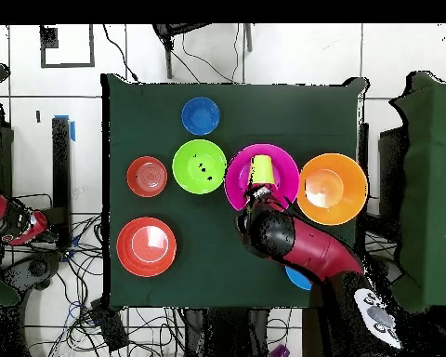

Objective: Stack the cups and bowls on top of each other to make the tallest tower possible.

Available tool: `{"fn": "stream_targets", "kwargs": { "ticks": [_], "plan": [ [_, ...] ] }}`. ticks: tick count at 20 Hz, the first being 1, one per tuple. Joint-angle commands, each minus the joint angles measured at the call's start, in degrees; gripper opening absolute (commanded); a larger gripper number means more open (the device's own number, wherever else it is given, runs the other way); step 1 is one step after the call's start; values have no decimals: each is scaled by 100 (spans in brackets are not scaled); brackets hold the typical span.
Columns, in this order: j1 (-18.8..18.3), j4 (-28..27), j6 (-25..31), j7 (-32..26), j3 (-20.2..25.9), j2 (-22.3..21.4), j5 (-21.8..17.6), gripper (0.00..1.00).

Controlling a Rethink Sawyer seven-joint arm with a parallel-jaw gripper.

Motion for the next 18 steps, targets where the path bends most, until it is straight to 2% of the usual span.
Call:
{"fn": "stream_targets", "kwargs": {
  "ticks": [1,11,18],
  "plan": [
    [-85,-70,-5,532,560,426,97,100],
    [-524,-83,-704,499,1262,685,-144,100],
    [-531,-98,-1029,481,1292,672,-318,100]
  ]
}}
